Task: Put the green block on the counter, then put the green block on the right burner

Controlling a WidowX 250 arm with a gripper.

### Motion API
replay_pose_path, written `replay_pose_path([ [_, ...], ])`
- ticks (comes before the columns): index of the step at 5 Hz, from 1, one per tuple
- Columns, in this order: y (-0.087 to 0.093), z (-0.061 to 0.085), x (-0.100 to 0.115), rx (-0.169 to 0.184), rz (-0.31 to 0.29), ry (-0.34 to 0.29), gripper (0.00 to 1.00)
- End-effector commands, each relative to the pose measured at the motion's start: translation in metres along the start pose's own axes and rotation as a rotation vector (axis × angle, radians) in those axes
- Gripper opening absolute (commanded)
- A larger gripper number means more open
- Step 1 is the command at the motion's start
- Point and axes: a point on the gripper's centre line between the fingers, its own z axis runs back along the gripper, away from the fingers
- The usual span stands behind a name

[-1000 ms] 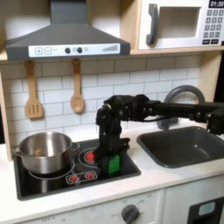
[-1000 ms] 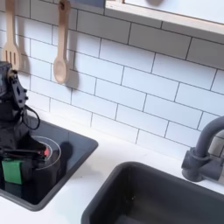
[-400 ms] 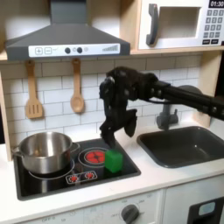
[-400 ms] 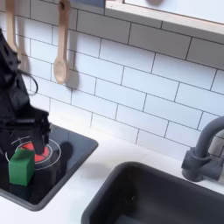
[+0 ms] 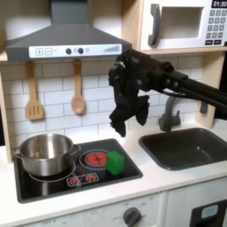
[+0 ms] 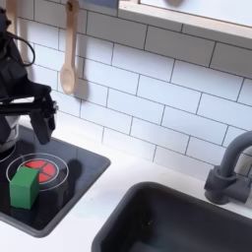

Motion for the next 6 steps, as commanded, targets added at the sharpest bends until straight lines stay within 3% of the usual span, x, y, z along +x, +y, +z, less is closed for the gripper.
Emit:
replay_pose_path([
  [1,-0.0097,0.0039,-0.0268,0.021,-0.097,0.080,1.00],
  [6,-0.0091,0.0002,-0.0293,0.015,-0.099,0.092,1.00],
])
